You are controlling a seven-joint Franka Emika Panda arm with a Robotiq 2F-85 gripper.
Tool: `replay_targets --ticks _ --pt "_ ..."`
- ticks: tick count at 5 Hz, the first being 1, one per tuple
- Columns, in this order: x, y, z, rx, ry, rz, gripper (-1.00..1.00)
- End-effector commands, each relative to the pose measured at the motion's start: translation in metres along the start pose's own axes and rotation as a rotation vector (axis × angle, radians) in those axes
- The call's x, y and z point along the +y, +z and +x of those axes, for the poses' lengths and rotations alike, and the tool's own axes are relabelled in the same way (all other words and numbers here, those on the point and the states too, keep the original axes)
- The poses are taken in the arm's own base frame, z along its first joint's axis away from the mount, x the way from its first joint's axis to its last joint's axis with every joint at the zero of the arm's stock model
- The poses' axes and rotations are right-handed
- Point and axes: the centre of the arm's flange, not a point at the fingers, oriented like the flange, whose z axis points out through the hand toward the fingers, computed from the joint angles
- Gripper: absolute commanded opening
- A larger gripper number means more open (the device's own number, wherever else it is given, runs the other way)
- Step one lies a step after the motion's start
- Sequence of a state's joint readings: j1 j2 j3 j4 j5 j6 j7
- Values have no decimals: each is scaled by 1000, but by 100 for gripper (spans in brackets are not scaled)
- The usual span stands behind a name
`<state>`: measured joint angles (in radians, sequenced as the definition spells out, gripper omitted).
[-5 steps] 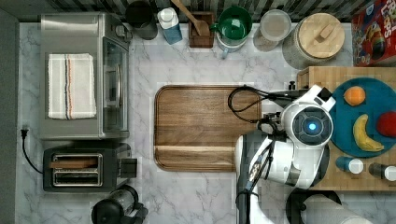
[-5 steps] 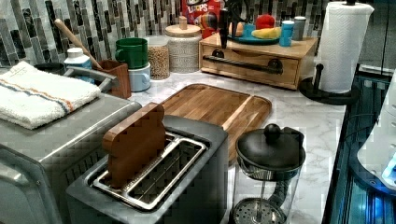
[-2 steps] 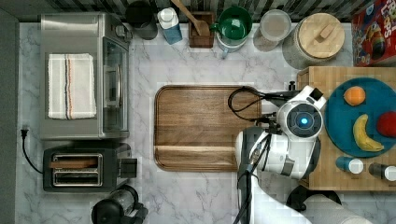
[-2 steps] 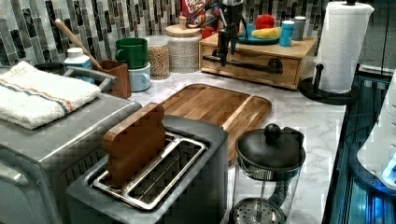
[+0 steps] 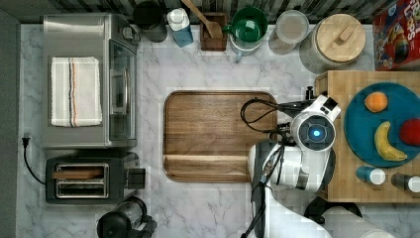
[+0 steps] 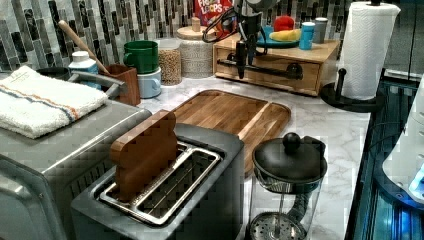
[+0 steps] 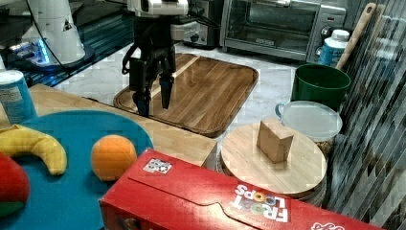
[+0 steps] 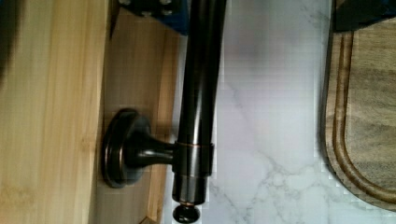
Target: Open the drawer.
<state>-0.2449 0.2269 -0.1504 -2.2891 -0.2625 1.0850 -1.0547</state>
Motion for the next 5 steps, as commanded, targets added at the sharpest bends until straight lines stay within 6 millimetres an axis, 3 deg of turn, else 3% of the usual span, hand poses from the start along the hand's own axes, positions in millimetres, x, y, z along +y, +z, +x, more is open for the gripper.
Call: replay_targets --ticks 1,2,3,5 --pt "4 5 19 79 60 -20 100" --pt "1 11 21 90 62 -17 100" --pt "-17 -1 23 47 76 -19 100" --pt "-71 -19 32 48 66 17 100"
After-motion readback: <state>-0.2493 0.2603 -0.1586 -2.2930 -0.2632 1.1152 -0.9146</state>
